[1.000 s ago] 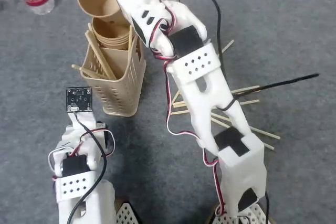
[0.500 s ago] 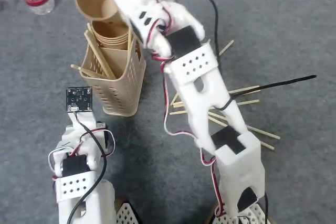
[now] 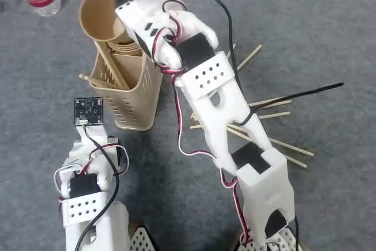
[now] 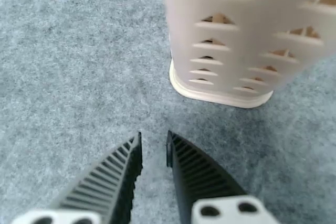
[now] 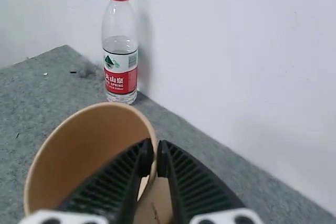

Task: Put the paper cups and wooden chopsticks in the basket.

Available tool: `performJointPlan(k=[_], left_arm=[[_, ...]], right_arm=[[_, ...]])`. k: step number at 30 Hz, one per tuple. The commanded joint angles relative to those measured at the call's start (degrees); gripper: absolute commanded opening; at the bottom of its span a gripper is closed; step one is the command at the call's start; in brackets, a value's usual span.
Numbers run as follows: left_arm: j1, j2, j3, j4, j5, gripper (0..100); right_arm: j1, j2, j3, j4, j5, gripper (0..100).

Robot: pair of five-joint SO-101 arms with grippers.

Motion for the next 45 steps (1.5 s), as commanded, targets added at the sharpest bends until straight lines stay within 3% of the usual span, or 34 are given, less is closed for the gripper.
performJointPlan(k=[1,4,6,16,21,26,36,45], left_arm=[[-0.2,-0.6,-0.3,-1.2,-0.6,7],[-0.2,-0.6,-0.3,-1.2,-0.7,7],[-0.2,-0.6,-0.3,-1.2,-0.7,7],[-0.2,-0.6,-0.3,-1.3,-0.7,7],[-0.2,-0.6,-0.3,-1.3,-0.7,7],[-0.2,-0.6,-0.3,-1.3,-0.7,7],[-0.2,-0.6,-0.3,-1.3,-0.7,7],[-0.2,-0.6,-0.3,-1.3,-0.7,7]], right_arm=[[0.6,-2.3,-2.6,0.3,-0.4,8.7],[1.1,-2.3,-2.6,0.7,-0.5,21.7],[1.5,-2.6,-2.9,1.7,-0.6,23.7],[4.6,-2.3,-0.6,4.1,-0.4,6.2],[3.4,-2.2,3.5,7.0,0.3,8.7],[0.5,-2.3,7.6,7.3,9.1,0.3],[-3.5,-3.2,7.8,8.0,14.4,0.7],[0.7,-10.3,-5.5,15.5,14.7,0.9]])
